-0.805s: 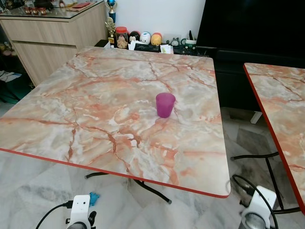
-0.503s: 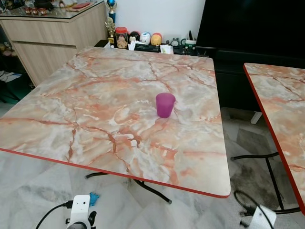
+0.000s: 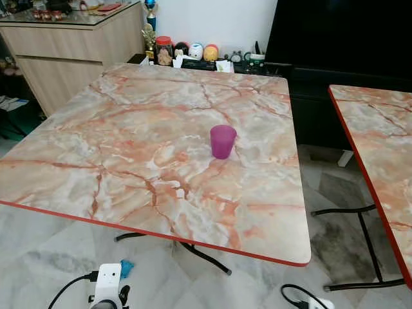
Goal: Setting the table
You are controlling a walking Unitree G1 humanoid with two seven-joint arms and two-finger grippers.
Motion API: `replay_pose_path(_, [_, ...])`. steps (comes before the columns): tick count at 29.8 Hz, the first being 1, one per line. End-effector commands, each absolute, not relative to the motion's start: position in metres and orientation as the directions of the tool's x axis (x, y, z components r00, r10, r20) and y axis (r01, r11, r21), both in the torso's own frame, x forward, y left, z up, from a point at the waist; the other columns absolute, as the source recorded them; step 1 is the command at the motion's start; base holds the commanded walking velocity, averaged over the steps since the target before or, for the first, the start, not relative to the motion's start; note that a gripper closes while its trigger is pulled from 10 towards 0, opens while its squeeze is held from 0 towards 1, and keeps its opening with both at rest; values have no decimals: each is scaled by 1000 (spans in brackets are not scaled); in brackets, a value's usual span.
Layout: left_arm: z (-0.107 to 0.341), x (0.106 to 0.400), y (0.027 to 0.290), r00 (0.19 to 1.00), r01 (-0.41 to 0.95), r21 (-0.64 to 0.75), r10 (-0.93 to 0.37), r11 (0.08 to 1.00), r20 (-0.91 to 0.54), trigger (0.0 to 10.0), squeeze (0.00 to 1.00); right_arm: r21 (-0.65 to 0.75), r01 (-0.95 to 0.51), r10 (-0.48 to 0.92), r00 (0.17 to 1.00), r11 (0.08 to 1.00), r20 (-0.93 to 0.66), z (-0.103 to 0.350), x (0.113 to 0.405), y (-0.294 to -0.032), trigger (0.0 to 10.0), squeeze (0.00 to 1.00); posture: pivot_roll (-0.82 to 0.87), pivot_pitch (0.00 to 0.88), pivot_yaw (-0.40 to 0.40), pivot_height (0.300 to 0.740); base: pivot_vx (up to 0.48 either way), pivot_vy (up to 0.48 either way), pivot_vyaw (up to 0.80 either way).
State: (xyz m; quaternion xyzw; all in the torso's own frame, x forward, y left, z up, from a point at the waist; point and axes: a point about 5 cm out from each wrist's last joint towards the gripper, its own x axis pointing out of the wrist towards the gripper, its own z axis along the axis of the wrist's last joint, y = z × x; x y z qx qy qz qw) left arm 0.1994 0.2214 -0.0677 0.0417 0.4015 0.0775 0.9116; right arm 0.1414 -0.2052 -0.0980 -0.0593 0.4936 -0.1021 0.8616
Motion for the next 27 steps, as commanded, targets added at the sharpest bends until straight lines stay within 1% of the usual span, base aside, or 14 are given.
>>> replay_pose_path(1, [-72,193,221,643,-116,131,175,985,-746,10000,0,-181,36,-174,511,983,-842,-98,143,-199,10000,0,26,0,-25,740,0,0,0])
replay_pose_path(4, [-72,193,220,641,-119,122,170,985,-749,10000,0,-169,49,-170,522,984,-836,-98,145,-198,10000,0,35,0,-27,740,0,0,0])
replay_pose_path(9, [-73,189,223,635,-123,123,173,985,-753,10000,0,-174,31,-163,535,984,-829,-96,149,-197,10000,0,33,0,-23,740,0,0,0])
replay_pose_path(13, [-73,188,225,633,-124,129,178,984,-753,10000,0,-192,-2,-163,523,981,-837,-97,148,-194,10000,0,34,0,-19,740,0,0,0])
replay_pose_path(18, [-73,185,231,631,-104,153,185,983,-753,10000,0,-175,9,-154,517,985,-842,-99,145,-190,10000,0,41,0,-15,740,0,0,0])
replay_pose_path(21, [-74,180,236,628,-85,171,186,982,-756,10000,0,-181,-15,-146,523,983,-840,-99,144,-187,10000,0,43,0,-7,740,0,0,0])
replay_pose_path(22, [-74,177,242,626,-99,184,205,978,-752,10000,0,-182,-29,-141,522,983,-841,-100,143,-186,10000,0,43,0,-4,740,0,0,0])
replay_pose_path(23, [-74,177,242,626,-99,184,205,978,-752,10000,0,-182,-29,-141,522,983,-841,-100,143,-186,10000,0,43,0,-4,740,0,0,0])
replay_pose_path(26, [-71,171,257,641,-158,195,251,968,-726,10000,0,-174,-10,-144,518,985,-843,-101,141,-184,10000,0,48,0,-3,740,0,0,0])
replay_pose_path(27, [-69,170,262,657,-178,190,261,965,-707,10000,0,-174,-28,-136,512,984,-848,-101,140,-183,10000,0,53,0,-3,740,0,0,0])
